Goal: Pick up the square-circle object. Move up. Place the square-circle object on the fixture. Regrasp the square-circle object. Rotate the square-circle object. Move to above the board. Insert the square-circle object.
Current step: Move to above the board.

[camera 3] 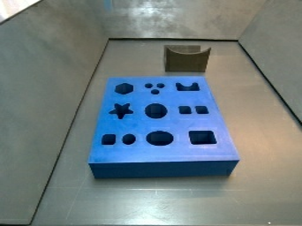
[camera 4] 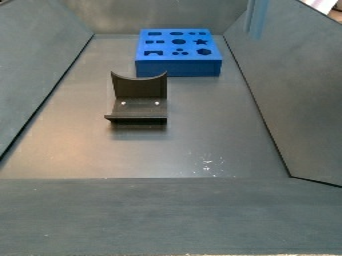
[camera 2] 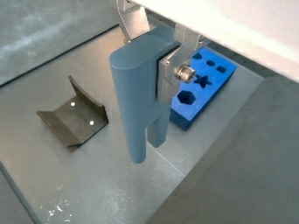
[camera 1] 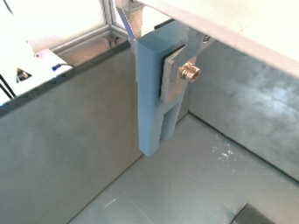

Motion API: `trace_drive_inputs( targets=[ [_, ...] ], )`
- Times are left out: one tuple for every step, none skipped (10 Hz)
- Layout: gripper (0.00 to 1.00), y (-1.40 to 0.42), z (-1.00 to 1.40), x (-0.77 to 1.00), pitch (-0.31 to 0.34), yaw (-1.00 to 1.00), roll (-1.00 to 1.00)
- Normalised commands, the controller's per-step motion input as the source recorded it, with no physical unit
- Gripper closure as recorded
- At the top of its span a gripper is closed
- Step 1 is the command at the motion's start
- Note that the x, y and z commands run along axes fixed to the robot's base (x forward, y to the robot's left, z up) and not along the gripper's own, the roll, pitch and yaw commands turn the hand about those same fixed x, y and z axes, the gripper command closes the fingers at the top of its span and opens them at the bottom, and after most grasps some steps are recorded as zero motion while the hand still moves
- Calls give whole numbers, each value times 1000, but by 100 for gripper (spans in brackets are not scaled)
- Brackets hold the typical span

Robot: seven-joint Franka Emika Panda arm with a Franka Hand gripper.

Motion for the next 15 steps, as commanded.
trace_drive_inputs(
  targets=[
    [100,-14,381,5,87,-14,-110],
    [100,-10,171,6,81,-14,-112],
    [100,-1000,37,364,5,-63,-10],
    [100,-1000,24,369,-7,-58,15],
    [100,-1000,17,387,22,-6,58],
    [100,-1000,18,398,27,-1,0],
    [100,-1000,21,400,25,1,0],
    [100,-1000,20,404,33,9,9],
    [100,-1000,19,420,40,8,1],
    [100,-1000,20,430,45,13,0],
    [100,-1000,22,442,55,10,-3],
    [100,-1000,23,458,62,13,6],
    [100,-854,20,423,72,14,21],
    [100,-484,16,283,80,9,51],
    [100,-269,17,186,80,8,69]
  ],
)
